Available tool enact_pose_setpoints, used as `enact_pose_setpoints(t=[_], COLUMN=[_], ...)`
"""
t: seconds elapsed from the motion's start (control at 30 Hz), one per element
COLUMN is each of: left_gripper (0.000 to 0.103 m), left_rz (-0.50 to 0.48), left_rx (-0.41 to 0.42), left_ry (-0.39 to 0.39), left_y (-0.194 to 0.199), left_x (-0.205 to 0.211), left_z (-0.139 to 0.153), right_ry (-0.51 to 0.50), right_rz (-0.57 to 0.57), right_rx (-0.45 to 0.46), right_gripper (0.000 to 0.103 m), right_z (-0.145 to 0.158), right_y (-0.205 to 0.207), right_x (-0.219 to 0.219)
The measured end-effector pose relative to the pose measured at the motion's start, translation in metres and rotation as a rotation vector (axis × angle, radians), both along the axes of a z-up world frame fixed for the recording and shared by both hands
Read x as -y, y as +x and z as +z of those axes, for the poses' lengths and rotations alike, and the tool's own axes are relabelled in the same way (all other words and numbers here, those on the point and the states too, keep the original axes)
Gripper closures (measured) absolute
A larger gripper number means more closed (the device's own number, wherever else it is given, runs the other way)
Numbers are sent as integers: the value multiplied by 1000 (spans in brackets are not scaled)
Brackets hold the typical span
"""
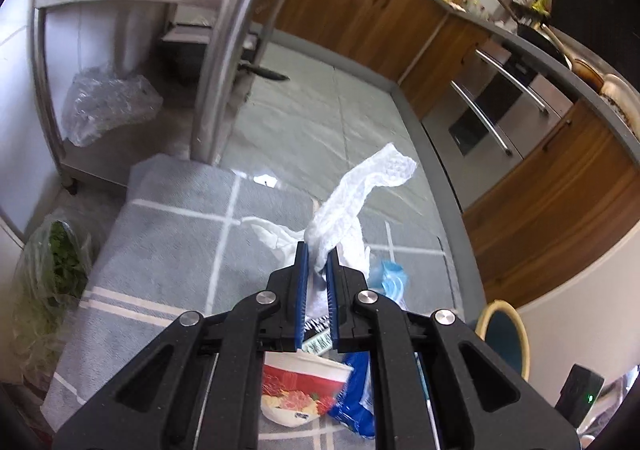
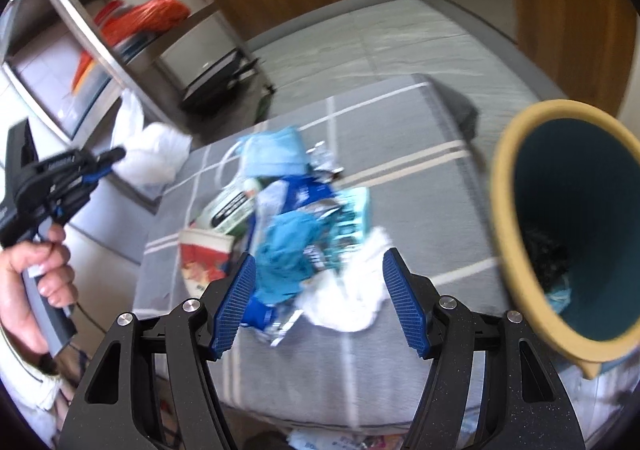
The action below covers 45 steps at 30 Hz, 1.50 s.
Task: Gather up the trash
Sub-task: 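Grasp white tissue with left tool while right tool grasps a blue glove, then carry tissue and glove over the teal bin and open both tools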
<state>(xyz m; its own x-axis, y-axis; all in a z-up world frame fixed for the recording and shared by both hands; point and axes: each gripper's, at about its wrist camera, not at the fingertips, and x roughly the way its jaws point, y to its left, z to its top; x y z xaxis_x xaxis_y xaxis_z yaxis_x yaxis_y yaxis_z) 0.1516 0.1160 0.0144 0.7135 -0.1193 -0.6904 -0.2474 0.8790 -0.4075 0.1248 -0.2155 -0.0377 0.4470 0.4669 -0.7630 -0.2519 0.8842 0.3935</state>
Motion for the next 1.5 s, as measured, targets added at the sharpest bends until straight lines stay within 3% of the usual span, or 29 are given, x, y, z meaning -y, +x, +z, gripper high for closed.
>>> enact_pose_setpoints(t=[0.3,0.37,0.5,0.87,1.13,1.5], left_gripper=[95,95,95,95,95,95], left_rz=[40,33,21,-11,-72,-169], left_rx=[23,19,20,58,72,110], left_ry=[1,3,3,-9,-2,-15], left_y=[-3,-1,1,2,5,12], left_x=[-6,-4,1,17,40,87], left_z=[5,4,4,13,18,26], right_ry=[-29,-36,-22,58,7,-20], right_rz=[53,51,56,21,-25,-160], right_rx=[-30,-48,-64,27,125,159], right_gripper=[40,57,74,76,76,76], right_z=[-22,-27,-30,18,51,62], right_y=[14,17,15,6,-1,-13], right_x=[-45,-48,-48,-18,12,72])
